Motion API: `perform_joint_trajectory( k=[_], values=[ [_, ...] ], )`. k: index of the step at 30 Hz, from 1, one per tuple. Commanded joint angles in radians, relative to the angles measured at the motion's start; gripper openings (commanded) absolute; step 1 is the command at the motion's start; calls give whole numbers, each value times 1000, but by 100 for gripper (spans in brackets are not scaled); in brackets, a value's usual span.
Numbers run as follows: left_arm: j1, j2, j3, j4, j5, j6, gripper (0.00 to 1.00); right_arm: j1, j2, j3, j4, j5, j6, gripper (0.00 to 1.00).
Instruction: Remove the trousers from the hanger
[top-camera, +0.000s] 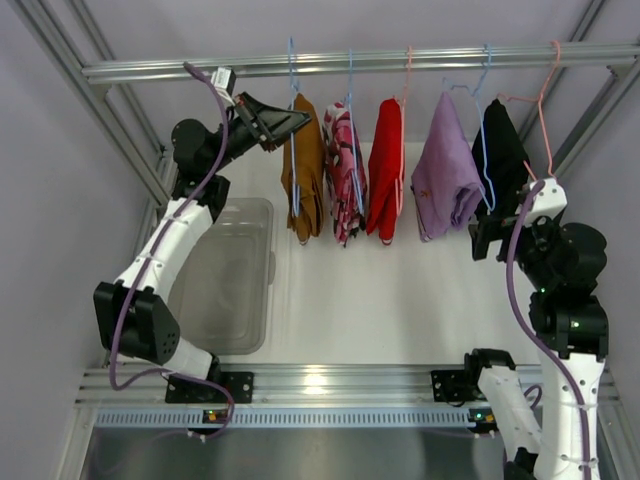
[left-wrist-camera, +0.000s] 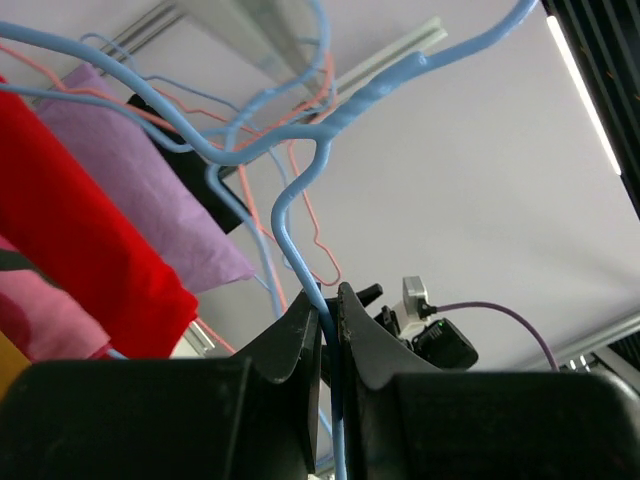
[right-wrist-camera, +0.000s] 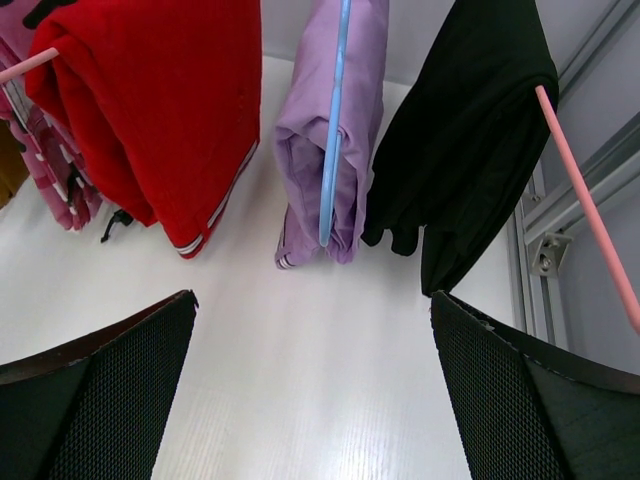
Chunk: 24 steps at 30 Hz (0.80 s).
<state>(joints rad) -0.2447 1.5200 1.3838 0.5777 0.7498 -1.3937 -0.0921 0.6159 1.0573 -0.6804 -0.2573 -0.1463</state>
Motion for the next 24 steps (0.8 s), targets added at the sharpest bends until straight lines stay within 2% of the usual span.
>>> perform_joint_trajectory(
  k=[1, 7, 11, 16, 21, 24],
  values=[
    [-1, -138, 112, 197, 6, 42, 0, 14, -4, 50, -15, -20, -3, 99],
    [1, -188, 104, 108, 19, 73, 0, 14, 1, 95, -1, -77, 37, 100],
    [-1, -247, 66, 9, 39, 165, 0, 14, 7, 151, 41, -166, 118, 99],
    [-1, -330, -9, -108, 36, 252, 0, 14, 88, 260, 122, -359, 330, 99],
    [-1, -386, -25, -168, -6, 291, 0, 20, 148, 248, 358, -548, 649, 93],
    [-4, -411, -54, -151, -9, 266, 0, 74, 189, 248, 467, -556, 777, 90]
  ],
)
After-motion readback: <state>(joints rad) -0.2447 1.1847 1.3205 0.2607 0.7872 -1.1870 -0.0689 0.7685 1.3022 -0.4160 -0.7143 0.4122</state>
